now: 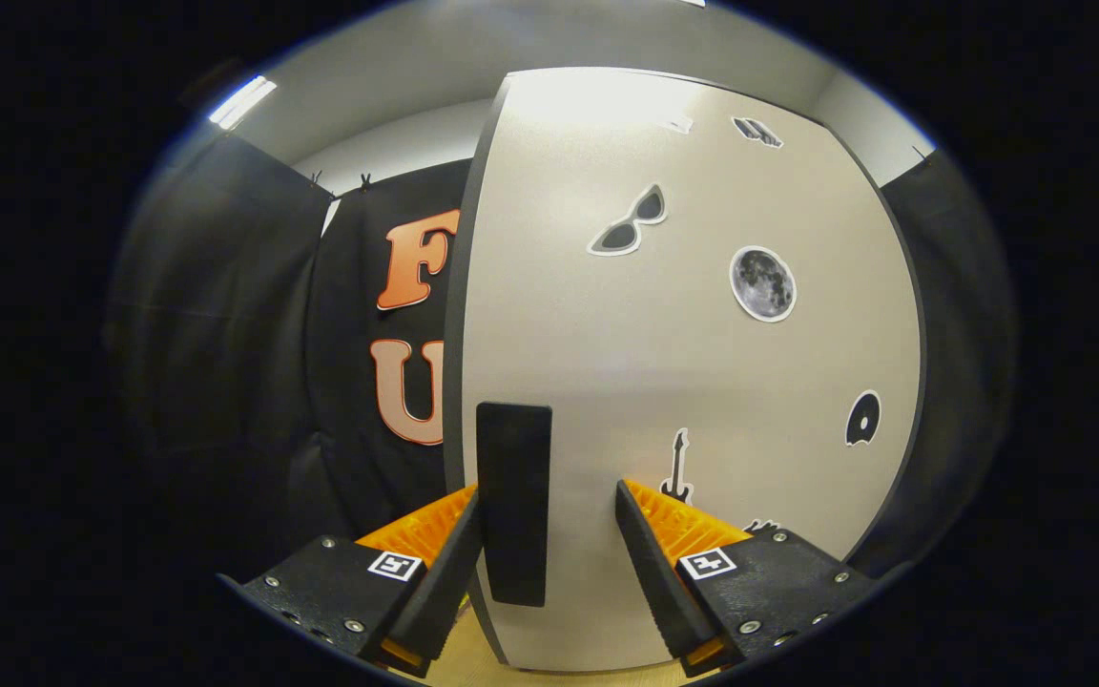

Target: Open the shoe cabinet door, grab the shoes and put them into the shoe cabinet, then close the shoe cabinet door.

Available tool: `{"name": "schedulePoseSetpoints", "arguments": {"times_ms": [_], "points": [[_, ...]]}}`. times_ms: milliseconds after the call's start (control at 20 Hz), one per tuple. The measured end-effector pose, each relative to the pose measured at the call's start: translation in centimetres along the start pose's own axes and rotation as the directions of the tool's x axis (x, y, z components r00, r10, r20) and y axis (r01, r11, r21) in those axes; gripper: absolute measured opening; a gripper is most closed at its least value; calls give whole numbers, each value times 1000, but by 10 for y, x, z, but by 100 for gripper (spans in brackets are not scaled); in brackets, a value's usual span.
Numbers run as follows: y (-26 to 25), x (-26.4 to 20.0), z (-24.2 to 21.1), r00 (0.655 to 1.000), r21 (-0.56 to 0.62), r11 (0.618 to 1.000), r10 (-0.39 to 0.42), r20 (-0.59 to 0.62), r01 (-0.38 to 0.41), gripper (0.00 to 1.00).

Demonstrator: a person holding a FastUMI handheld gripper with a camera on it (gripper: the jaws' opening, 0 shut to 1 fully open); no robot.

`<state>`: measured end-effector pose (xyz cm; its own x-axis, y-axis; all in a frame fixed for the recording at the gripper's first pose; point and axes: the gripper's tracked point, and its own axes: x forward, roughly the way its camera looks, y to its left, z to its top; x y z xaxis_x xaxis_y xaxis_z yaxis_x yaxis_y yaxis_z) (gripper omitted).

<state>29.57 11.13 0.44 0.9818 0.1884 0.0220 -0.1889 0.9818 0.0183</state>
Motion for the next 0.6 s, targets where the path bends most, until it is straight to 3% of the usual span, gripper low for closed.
{"name": "schedulePoseSetpoints", "arguments": {"times_ms": [350, 600], "points": [[2, -3, 1, 999, 70, 997, 33, -16, -32, 84], [5, -48, 18, 999, 45, 998, 39, 17, -40, 86]]}}
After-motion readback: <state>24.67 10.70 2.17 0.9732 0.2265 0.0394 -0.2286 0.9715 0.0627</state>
